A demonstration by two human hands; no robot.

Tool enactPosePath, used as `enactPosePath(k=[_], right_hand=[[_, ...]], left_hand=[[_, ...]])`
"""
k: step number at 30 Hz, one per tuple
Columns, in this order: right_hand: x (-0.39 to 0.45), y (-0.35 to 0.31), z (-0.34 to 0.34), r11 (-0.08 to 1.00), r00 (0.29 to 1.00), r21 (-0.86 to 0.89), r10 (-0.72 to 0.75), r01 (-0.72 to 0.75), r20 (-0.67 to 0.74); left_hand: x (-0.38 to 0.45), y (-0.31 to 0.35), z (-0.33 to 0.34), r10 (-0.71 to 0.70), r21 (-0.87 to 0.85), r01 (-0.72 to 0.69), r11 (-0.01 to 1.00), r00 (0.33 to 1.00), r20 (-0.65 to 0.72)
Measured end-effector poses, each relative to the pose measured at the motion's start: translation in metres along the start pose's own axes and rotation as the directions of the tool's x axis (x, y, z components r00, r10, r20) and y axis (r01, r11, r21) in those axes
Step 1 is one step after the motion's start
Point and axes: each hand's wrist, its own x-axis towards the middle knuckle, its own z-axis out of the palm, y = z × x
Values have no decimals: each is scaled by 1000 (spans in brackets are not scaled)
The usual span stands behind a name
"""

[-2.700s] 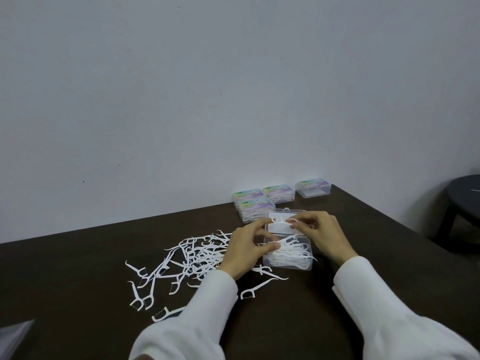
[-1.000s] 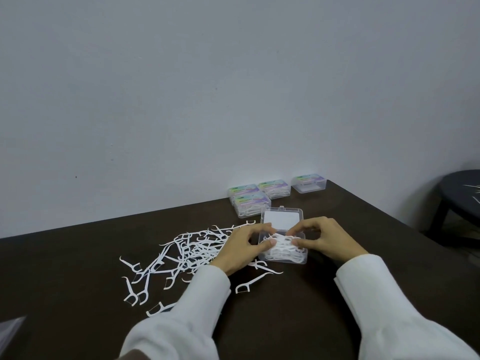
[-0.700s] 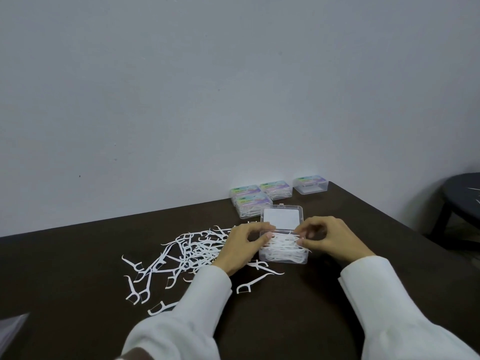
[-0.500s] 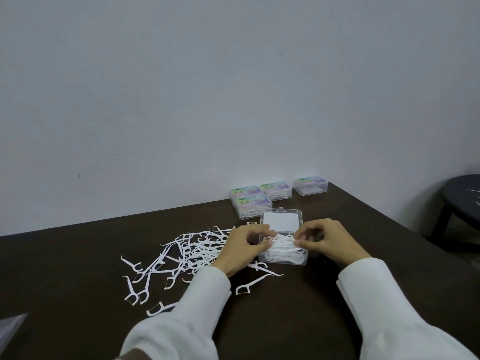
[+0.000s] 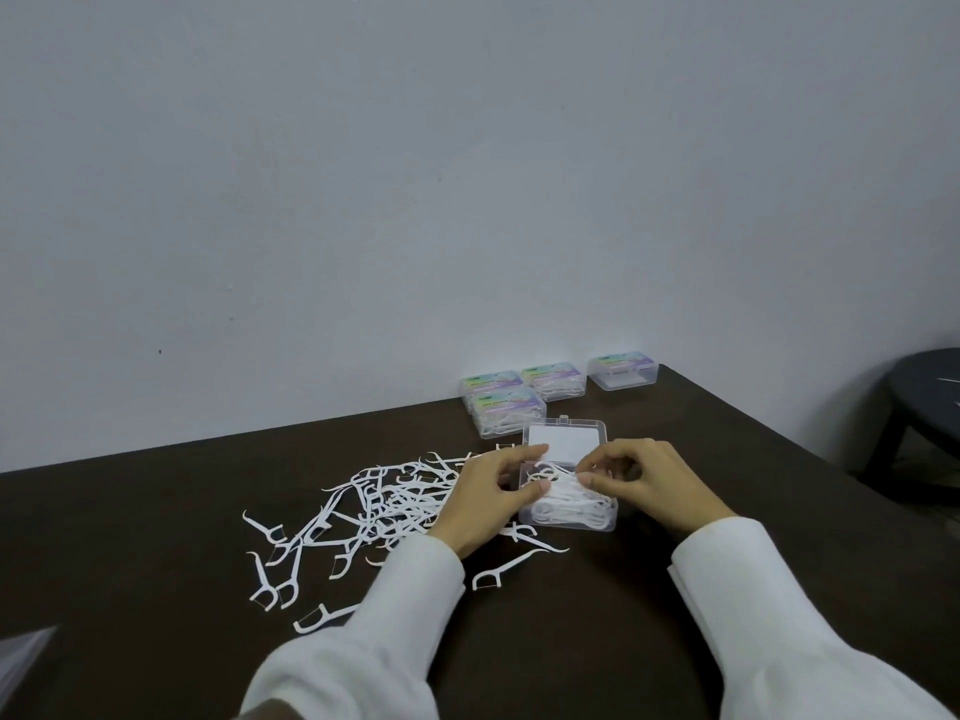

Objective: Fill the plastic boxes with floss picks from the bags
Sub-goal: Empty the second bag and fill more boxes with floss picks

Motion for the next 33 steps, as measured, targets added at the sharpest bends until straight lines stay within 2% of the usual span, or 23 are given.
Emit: enactPosePath(k=[2,7,13,17,24,28,33], right_hand=[[1,1,1,998,1000,-59,1,0,8],[2,5,-3,997,999,-79,19,-22,-36],[0,5,-7,999,983,-14,42,-45,-181],[0,8,-7,997,972,11,76,-75,-223],[4,7,0,997,987,-45,62,-69,-147],[4,5,4,997,994,-52,49,-54,-99],[3,5,3,989,994,-143,29,-45,-106]], left_hand=[[0,0,0,18,35,-17,999,1000,-19],[0,1,1,40,88,-32,996,995,-91],[1,0,1,35,44,-30,999,991,-131],[0,1,0,32,42,-27,999,991,-131],[-2,0,-5,14,62,-11,998,999,-52],[-1,-3,-3,42,140,-39,989,999,-20],[0,-2,-3,72,198,-65,978,997,-29]])
